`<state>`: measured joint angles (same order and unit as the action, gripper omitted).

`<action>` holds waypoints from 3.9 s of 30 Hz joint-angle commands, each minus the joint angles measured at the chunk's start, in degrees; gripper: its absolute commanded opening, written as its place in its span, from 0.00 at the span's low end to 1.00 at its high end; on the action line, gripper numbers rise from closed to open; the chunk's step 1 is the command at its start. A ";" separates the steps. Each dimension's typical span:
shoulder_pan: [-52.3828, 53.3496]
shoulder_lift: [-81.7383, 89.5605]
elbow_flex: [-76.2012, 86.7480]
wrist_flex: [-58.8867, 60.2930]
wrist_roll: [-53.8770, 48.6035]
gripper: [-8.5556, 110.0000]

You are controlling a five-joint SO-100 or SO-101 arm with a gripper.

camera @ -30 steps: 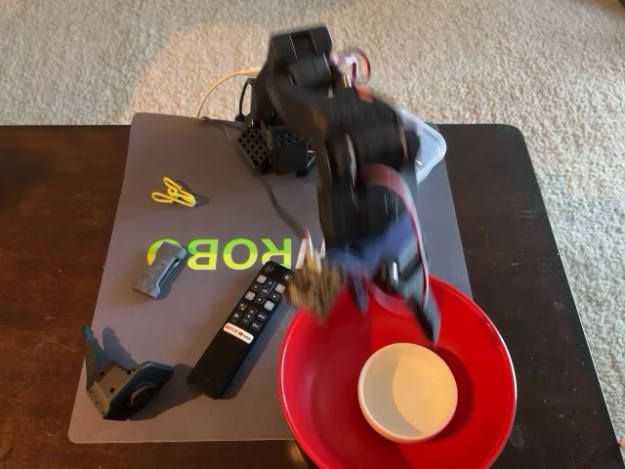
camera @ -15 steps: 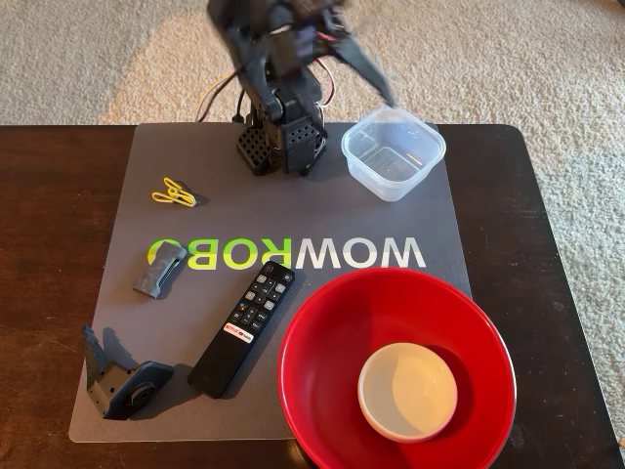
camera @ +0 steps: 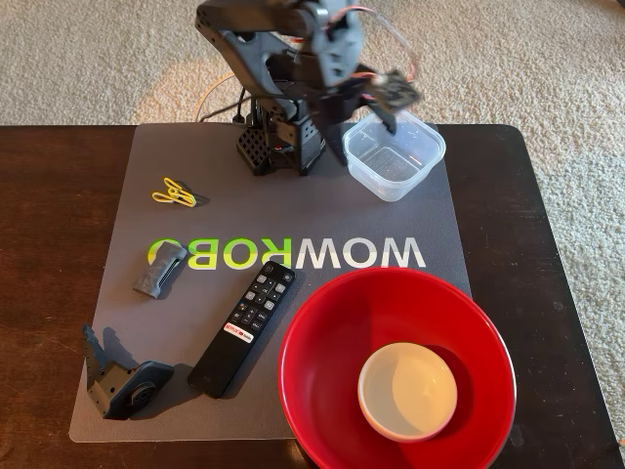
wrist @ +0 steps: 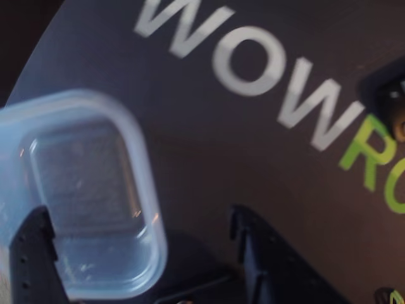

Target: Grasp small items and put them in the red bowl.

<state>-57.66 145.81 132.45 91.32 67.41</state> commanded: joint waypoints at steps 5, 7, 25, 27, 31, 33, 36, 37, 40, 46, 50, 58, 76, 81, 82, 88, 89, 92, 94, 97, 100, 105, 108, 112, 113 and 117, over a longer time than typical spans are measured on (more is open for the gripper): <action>-8.26 -21.53 -0.79 -15.73 -5.19 0.38; -7.21 -27.25 -0.88 -18.54 -5.01 0.36; 13.45 -32.52 -1.76 -21.27 2.11 0.36; 16.35 -32.52 -2.55 -21.27 2.29 0.36; 22.59 -36.04 -8.35 -20.57 2.37 0.36; 23.47 -34.80 -9.67 -19.25 1.41 0.36; 23.03 -26.19 -10.55 -11.78 0.97 0.36; 23.03 -22.59 -10.90 -8.79 0.88 0.37; 23.47 -12.92 -11.25 -1.23 1.14 0.37; 34.45 -3.34 -10.99 6.24 9.05 0.38; 45.53 -4.39 -7.21 5.01 19.51 0.38; 35.33 2.02 16.70 -10.46 16.00 0.38; 37.18 2.90 25.93 -27.33 7.82 0.07; 35.51 1.41 6.42 -14.85 1.14 0.07; 34.89 0.35 1.14 -11.78 -0.26 0.07; 31.73 -19.60 -38.41 -0.18 -10.81 0.07; 31.99 -25.93 -47.29 2.37 -12.13 0.07; 33.75 -43.24 -71.63 6.24 -15.73 0.07; 35.24 -53.09 -83.58 6.24 -16.87 0.07; 37.79 -67.85 -97.56 6.24 -18.72 0.07; 41.22 -82.71 -111.01 6.24 -21.45 0.07; 44.56 -96.15 -115.84 6.24 -24.35 0.07; 45.35 -101.34 -116.19 6.24 -23.99 0.12; 46.41 -102.57 -116.10 6.24 -23.29 0.31; 46.49 -102.13 -116.19 6.24 -23.29 0.33; 47.81 -92.99 -111.53 6.50 -23.99 0.37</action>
<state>-11.51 43.86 19.78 97.47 43.51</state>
